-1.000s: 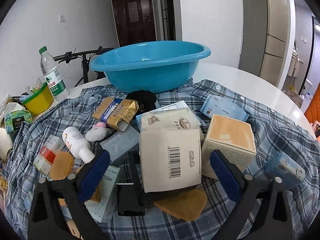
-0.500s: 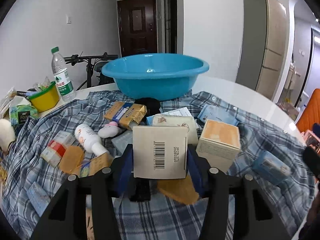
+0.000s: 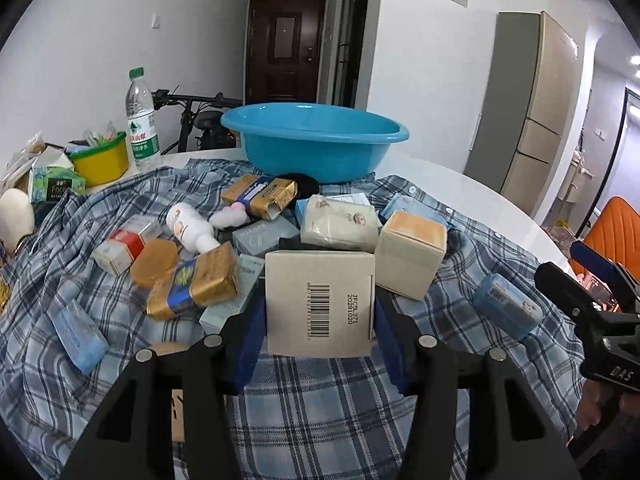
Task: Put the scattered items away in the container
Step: 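Grasp the white barcode box with the left tool, then lift the white barcode box with the left tool while the right tool grasps the cream cube box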
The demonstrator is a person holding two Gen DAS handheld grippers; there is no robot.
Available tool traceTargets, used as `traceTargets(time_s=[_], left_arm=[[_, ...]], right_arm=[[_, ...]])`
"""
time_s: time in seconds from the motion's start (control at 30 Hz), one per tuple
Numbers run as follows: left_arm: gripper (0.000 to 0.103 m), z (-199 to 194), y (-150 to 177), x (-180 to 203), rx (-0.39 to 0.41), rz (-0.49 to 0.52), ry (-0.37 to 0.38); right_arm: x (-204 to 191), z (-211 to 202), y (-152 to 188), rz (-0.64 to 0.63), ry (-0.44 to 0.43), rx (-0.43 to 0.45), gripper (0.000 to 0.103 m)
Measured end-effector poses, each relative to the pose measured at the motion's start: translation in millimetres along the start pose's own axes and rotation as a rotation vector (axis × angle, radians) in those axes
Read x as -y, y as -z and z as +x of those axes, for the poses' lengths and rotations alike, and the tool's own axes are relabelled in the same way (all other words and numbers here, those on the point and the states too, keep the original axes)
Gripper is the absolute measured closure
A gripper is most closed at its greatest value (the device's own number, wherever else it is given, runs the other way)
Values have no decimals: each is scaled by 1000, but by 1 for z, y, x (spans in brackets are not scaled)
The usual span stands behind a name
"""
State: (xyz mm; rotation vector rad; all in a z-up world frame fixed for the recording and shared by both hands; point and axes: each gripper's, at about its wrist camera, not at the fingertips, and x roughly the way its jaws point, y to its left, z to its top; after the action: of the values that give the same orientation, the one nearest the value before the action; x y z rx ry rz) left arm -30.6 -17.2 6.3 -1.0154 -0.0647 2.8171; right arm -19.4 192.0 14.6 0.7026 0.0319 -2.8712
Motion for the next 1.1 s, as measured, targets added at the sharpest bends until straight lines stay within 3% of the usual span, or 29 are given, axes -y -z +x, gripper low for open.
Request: traceTargets(time_s=[0.37,0.57,0.7,1.1], left_arm=[[49,3,-3,-3,13,-6,-39],[49,9,-6,-6,8,-19,-26],[49,11,-6,-4,9,-8,-33],[49,13,-5,-3,2,4,-31]], right_arm=[[-11,24,-14,-62,-138,-67,0],[-21,61,-24,-154,-265,-185,0],[-30,84,-24,-251,-277,-238,0],[-40,138,-23,-320,-280,-334,0]])
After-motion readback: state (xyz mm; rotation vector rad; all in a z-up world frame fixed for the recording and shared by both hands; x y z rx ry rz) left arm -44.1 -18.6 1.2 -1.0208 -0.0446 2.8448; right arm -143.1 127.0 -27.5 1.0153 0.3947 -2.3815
